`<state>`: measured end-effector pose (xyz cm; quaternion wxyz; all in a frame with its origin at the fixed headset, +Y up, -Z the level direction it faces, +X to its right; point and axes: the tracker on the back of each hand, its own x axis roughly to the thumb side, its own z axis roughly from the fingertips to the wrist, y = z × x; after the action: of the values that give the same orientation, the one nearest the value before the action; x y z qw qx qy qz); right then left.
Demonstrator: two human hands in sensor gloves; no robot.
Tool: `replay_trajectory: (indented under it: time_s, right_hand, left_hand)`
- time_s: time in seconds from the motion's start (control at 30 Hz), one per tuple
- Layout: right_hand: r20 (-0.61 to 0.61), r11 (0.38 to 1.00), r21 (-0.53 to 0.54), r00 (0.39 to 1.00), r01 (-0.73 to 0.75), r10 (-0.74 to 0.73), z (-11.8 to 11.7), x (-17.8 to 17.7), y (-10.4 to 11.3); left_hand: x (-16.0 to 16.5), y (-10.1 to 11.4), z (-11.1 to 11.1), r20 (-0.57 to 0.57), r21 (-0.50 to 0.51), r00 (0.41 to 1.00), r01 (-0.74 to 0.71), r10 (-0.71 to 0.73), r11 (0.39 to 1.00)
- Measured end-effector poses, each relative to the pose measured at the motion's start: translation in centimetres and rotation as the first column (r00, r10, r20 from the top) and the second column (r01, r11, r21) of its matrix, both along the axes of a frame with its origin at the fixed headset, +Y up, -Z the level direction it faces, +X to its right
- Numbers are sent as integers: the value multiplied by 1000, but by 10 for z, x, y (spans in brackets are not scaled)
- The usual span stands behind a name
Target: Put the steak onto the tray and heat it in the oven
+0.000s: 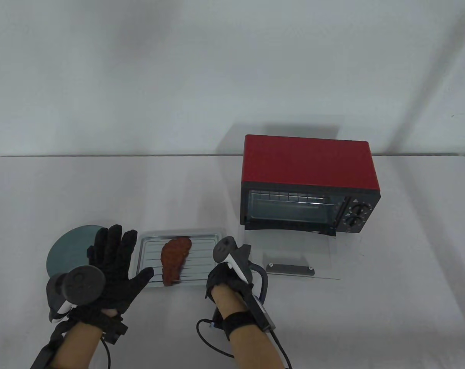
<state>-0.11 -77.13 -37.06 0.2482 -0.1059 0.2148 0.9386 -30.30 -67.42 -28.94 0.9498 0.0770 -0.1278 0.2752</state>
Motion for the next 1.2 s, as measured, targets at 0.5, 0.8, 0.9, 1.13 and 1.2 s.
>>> replay_trajectory:
  time_s: [0.5,0.8,0.9,1.13,1.2]
  right_hand:
    - [209,822,31,801,569,-562,21,26,-18]
    - [157,682,35,670,731,-726,37,42,5]
    - [131,618,89,606,781,-785,46,65,26]
    - [121,579,268,569,770,-813,65,156,64]
    - [140,586,312,574,748,-807,68,182,68]
  left_hand:
    - [-6,-8,-4,-18,-42,999,-44,43,998]
    - [-26,3,1,-73,30,989,-126,128,992]
    - [-31,6,4,-88,63,983,-156,161,986]
    - [-28,5,5,-85,59,987,-132,136,990]
    - [-25,4,4,-85,51,989,-119,123,992]
